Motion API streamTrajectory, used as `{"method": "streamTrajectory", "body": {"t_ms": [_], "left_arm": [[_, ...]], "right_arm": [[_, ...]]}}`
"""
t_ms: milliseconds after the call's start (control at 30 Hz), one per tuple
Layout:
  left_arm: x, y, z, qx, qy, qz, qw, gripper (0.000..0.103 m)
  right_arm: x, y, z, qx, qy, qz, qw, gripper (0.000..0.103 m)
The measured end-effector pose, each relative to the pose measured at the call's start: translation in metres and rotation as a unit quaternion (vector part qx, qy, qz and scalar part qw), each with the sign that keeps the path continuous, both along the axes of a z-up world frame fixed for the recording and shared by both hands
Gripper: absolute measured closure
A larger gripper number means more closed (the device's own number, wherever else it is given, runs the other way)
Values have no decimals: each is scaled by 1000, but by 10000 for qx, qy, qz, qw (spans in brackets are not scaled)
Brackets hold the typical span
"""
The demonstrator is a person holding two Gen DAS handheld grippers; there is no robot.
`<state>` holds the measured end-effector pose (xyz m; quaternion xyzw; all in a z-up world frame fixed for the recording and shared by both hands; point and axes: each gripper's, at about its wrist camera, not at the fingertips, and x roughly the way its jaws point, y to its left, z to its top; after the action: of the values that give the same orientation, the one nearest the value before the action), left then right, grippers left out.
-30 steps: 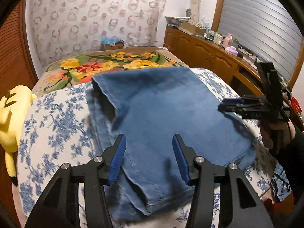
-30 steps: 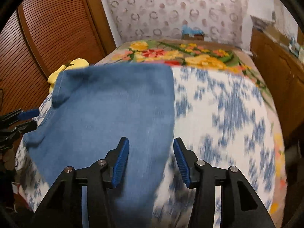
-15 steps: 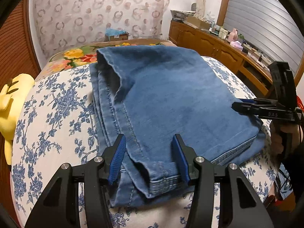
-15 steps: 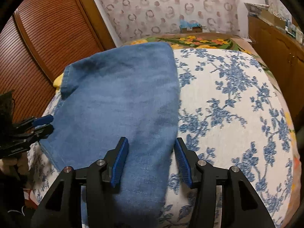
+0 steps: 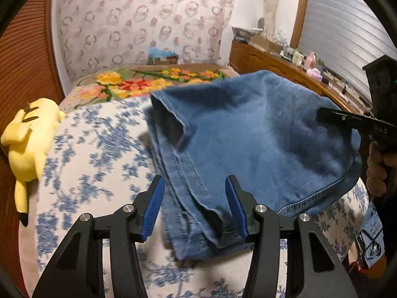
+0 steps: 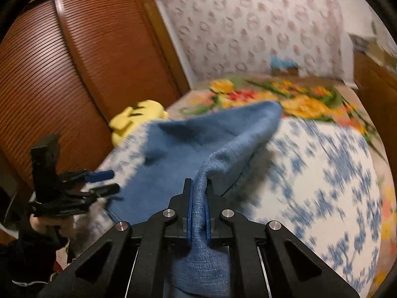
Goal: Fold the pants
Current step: 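Grasp the jeans hem with the right tool and lift it, then fold the held jeans end over the stack with the right tool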
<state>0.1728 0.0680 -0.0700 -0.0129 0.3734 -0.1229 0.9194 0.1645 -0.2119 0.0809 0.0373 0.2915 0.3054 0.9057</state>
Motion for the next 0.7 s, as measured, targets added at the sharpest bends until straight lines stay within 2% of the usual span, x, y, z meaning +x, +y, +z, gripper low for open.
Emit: {"method": "streamTrajectory", "body": {"t_ms": [200,333,467,700], "left_arm": [[-18,36,16,-41,-232,351,9991,51],[-30,65,21,-47,-323,634,9975,51],[-39,89,22,-78,-378,907,9951,51],[-36,100,23,-108,-433,989,9941,51]], "right_arm": [[-4,57,24,-67,-358,602,9975,96],[-1,101,20,-131,-379,1056,9936,96],[3,140,5,-300,-288,1410,9891,96],[15,139,4,-242,-115,1408,9897,96]]}}
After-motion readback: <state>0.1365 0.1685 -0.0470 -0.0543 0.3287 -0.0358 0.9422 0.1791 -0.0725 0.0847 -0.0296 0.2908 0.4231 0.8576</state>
